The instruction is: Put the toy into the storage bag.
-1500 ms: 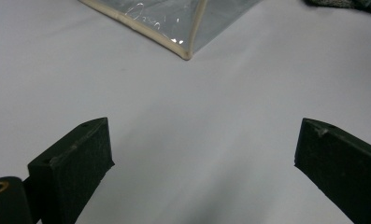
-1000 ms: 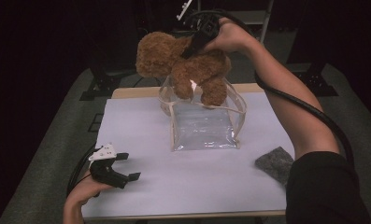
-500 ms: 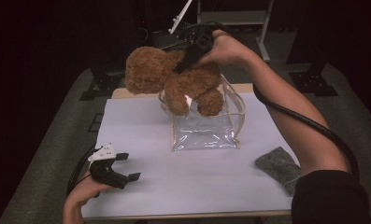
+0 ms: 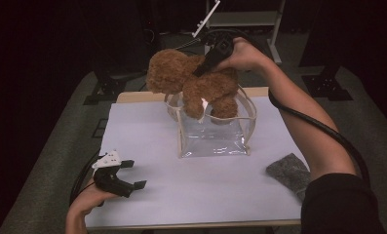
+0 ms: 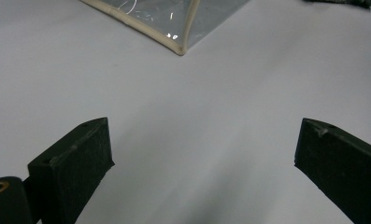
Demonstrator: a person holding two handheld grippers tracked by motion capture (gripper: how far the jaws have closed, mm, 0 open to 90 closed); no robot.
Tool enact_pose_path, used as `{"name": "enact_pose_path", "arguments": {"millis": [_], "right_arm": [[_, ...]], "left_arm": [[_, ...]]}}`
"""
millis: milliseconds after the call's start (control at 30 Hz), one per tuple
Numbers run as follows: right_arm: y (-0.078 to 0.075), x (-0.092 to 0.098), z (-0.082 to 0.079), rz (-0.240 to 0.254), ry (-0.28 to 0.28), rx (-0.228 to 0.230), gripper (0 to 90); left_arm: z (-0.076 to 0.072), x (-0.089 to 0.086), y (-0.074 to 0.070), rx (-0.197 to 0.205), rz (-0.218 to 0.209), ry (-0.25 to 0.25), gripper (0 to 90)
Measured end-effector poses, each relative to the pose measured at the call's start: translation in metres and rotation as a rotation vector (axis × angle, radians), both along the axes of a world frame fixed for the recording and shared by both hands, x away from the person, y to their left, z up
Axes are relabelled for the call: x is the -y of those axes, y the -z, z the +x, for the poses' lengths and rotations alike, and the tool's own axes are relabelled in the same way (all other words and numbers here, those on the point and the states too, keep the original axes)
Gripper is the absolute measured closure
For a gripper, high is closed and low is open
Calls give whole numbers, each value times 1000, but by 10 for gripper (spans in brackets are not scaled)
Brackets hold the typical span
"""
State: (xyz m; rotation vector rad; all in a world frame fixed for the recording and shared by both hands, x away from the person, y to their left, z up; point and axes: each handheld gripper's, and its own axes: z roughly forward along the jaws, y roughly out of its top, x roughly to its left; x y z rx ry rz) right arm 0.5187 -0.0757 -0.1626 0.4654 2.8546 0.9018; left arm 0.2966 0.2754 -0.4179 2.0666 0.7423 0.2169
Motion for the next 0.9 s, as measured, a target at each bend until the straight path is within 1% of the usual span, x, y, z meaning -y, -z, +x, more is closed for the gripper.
{"name": "enact_pose_path", "arguments": {"millis": [167, 200, 233, 300, 500, 567, 600, 633, 900], "right_arm": [[2, 12, 8, 2, 45, 3, 631], [2, 12, 8, 2, 45, 3, 631], [2, 15, 10, 7, 61, 1, 631], [1, 21, 12, 23, 87, 3, 630], [-3, 31, 16, 28, 124, 21, 630], [-3, 33, 16, 29, 143, 20, 630], [-3, 33, 16, 29, 143, 20, 630], [-2, 36, 18, 36, 157, 23, 630], [-3, 41, 22, 42, 199, 40, 629]], "left_arm": [[0, 0, 1, -2, 0, -1, 33], [0, 0, 1, -2, 0, -1, 33], [0, 0, 1, -2, 0, -1, 33], [0, 0, 1, -4, 0, -2, 33], [1, 0, 2, -7, 5, 1, 33], [1, 0, 2, -9, 5, 0, 33], [1, 0, 2, -9, 5, 0, 33], [1, 0, 2, -10, 4, -1, 33], [1, 0, 3, -11, 5, 0, 33]]}}
